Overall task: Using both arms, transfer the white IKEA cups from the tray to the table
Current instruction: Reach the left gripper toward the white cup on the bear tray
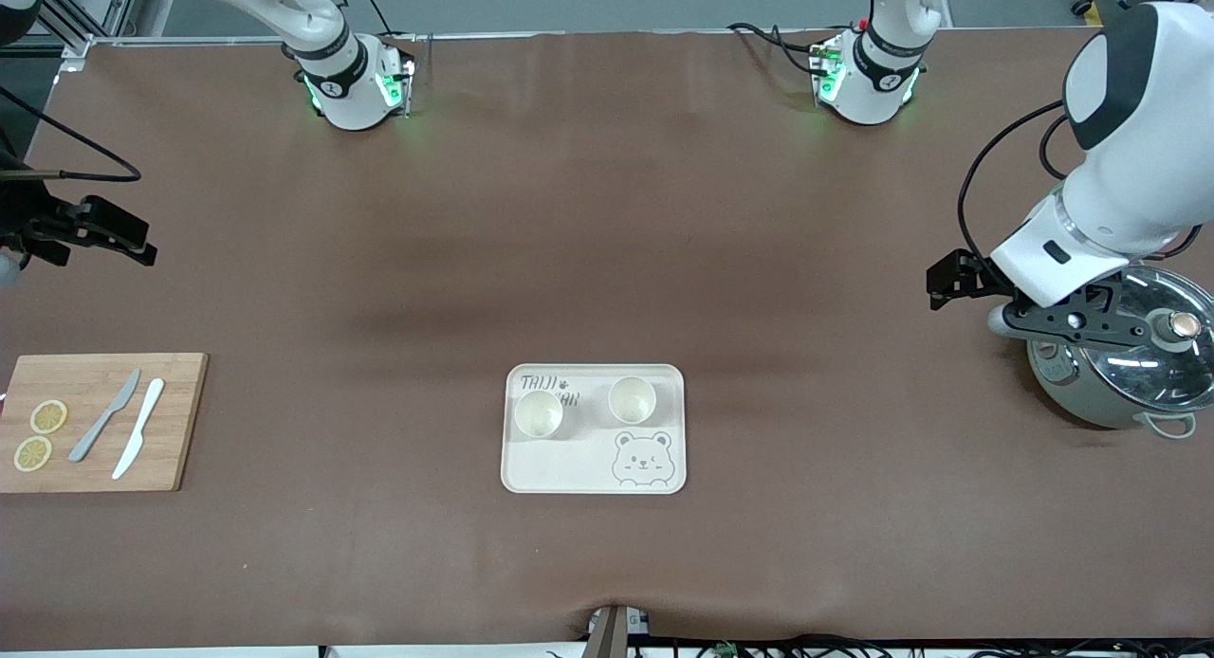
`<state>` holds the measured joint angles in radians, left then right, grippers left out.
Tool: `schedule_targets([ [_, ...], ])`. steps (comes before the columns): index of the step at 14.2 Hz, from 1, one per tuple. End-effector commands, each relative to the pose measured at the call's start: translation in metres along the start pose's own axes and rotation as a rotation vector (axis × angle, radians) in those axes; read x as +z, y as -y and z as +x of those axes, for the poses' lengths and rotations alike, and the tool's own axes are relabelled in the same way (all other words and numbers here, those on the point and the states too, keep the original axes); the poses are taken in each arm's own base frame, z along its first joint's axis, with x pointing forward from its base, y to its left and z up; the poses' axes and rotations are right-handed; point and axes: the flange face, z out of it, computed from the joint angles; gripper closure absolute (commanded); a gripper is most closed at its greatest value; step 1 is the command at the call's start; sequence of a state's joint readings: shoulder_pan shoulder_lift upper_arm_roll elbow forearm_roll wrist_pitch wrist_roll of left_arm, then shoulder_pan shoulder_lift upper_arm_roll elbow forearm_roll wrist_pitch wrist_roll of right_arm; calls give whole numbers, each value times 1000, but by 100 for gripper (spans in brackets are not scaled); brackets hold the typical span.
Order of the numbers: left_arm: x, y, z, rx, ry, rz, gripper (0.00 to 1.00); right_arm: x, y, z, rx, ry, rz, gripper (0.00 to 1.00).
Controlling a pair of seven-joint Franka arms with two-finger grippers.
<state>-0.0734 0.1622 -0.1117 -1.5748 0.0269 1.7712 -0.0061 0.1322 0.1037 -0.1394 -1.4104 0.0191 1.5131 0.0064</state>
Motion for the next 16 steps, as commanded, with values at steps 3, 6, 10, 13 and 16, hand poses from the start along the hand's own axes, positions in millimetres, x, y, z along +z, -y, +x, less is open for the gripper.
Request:
schedule_targets([
  [3, -3, -17, 5, 8, -20, 3, 0, -7, 1, -7, 5, -8, -11, 0],
  [6, 47, -81, 32, -137, -29, -96, 0, -7, 1, -7, 5, -8, -11, 0],
  [10, 123, -200, 84, -166, -8, -9, 0, -6, 1, -7, 5, -7, -13, 0],
  [13, 161, -236, 88, -156, -18, -24, 0, -6, 1, -7, 5, -7, -13, 0],
  [16, 208, -267, 87, -174, -28, -42, 0, -6, 1, -7, 5, -7, -13, 0],
])
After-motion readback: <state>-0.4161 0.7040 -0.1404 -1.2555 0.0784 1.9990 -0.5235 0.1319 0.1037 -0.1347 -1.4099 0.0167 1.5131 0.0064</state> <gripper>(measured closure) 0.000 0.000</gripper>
